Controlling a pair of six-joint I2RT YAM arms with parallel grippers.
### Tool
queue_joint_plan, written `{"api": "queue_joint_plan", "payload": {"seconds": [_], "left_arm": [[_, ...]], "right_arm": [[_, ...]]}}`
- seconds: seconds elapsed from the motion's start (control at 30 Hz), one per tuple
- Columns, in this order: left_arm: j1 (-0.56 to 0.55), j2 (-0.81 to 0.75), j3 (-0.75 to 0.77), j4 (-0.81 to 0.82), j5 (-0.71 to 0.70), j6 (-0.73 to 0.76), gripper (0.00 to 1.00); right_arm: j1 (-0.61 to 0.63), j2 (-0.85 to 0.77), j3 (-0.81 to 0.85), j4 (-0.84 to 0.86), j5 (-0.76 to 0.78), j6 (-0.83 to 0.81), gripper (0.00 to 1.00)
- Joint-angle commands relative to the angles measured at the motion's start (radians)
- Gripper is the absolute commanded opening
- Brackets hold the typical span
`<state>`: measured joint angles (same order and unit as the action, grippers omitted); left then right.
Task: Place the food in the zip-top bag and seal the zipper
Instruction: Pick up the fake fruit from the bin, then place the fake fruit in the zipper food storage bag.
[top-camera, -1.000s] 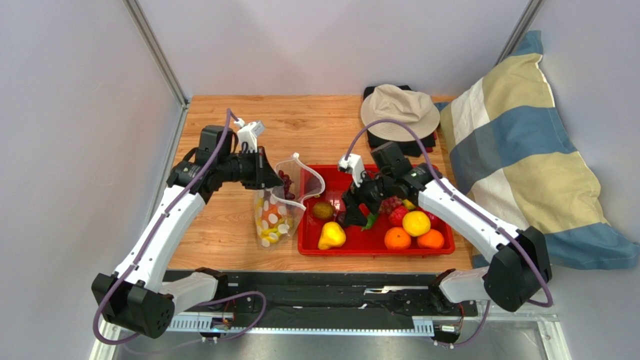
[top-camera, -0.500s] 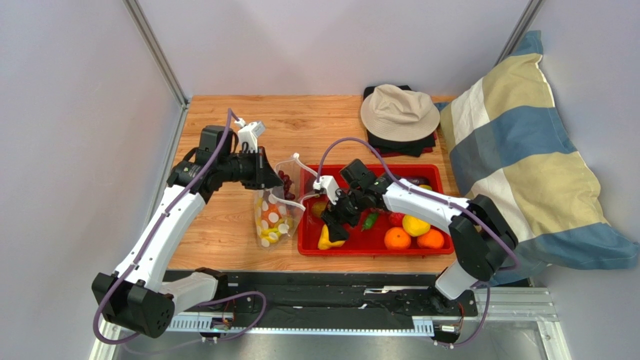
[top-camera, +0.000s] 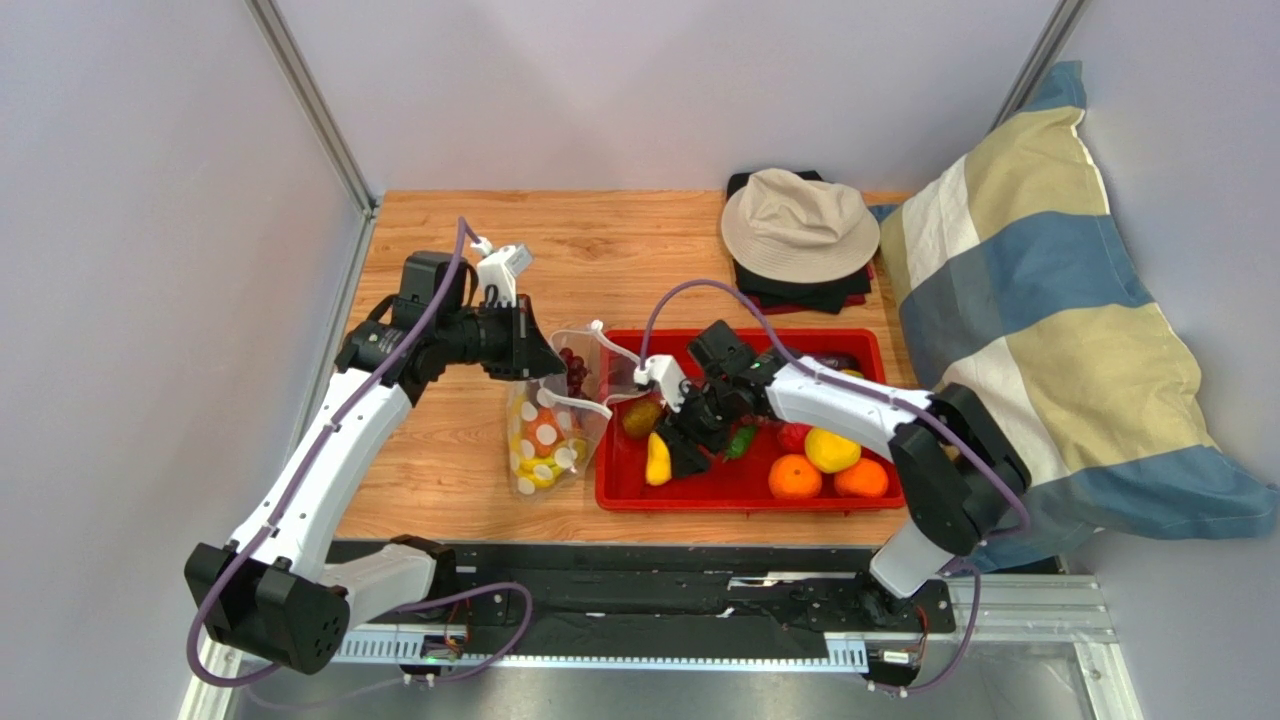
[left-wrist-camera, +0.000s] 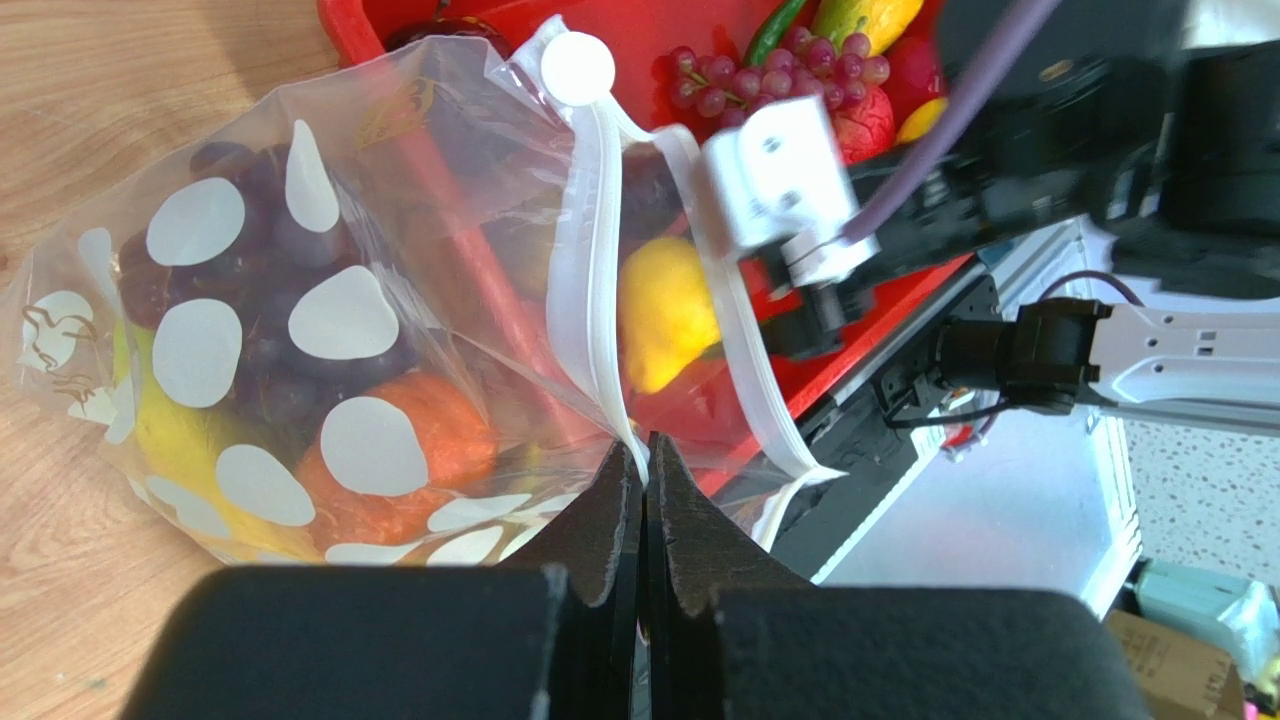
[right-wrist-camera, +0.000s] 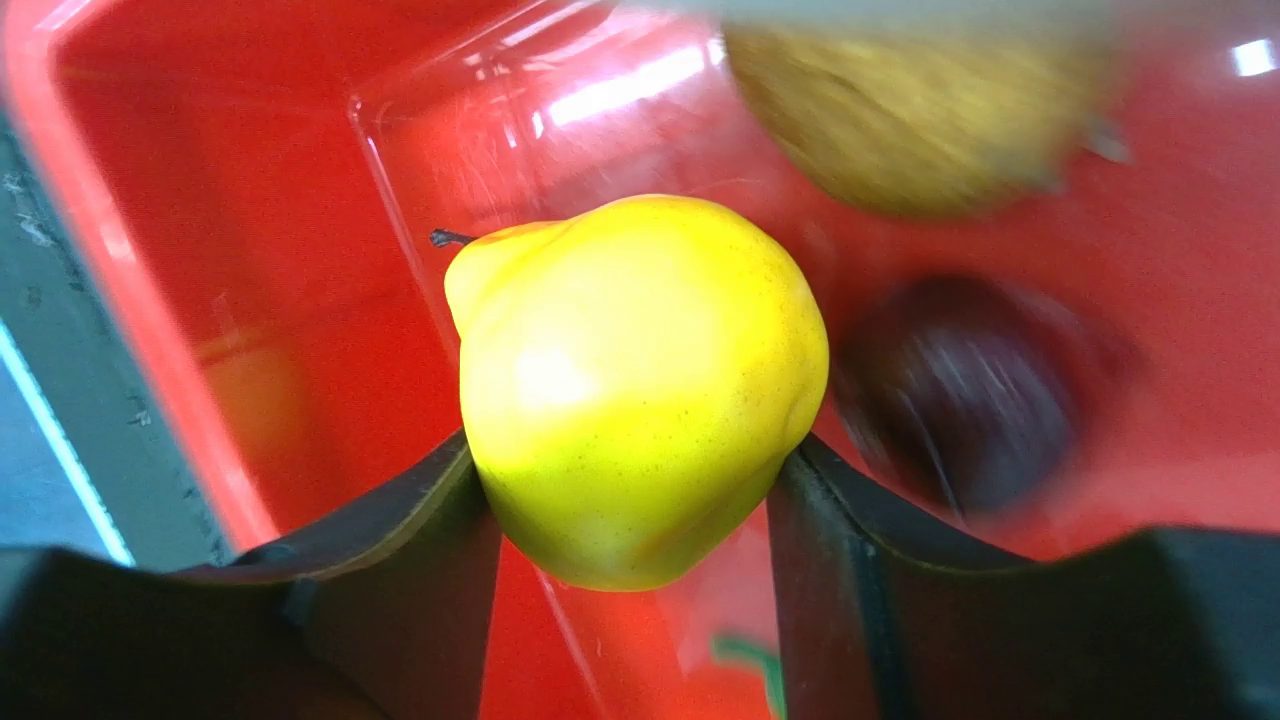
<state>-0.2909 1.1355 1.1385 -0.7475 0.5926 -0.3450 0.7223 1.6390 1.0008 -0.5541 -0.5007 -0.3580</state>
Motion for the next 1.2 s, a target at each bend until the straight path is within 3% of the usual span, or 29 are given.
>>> {"api": "queue_joint_plan", "payload": {"seconds": [0.0,0.23,0.37,0.6,0.87,0.97,1.1,1.17], "left_arm": [[0.006,-0.01,0.009,0.005,0.007,0.023,0.0],[0.006,-0.005,0.0,0.016,0.026,0.021,0.0],[0.006,0.001,0.001,0.02,0.036,0.028,0.0],[0.006,0.003,0.015,0.023,0.05,0.037,0.0],[0.006,0.015,0.044,0.028,0.075,0.032,0.0],[0.006,0.01,0.043,0.034,0.081,0.024,0.0],[0.006,0.001,0.038,0.036,0.09,0.018,0.0],[0.006,0.001,0.037,0.04,0.098,0.014,0.0]], "right_arm": [[-0.079,-0.154,0.033,-0.076,-0.005,-0.024,0.48],[-0.167,-0.283,0.111,-0.196,-0.03,-0.029,0.4],[-0.178,-0.306,0.278,-0.166,-0.058,0.03,0.4],[-0.141,-0.171,0.498,-0.058,-0.102,0.182,0.41],[-0.008,-0.035,0.532,-0.021,-0.049,0.137,0.42],[0.025,0.002,0.541,-0.044,-0.032,0.105,0.49],[0.042,0.01,0.582,-0.139,-0.042,0.079,0.83],[0.029,-0.01,0.57,-0.15,-0.048,0.106,0.88]]}}
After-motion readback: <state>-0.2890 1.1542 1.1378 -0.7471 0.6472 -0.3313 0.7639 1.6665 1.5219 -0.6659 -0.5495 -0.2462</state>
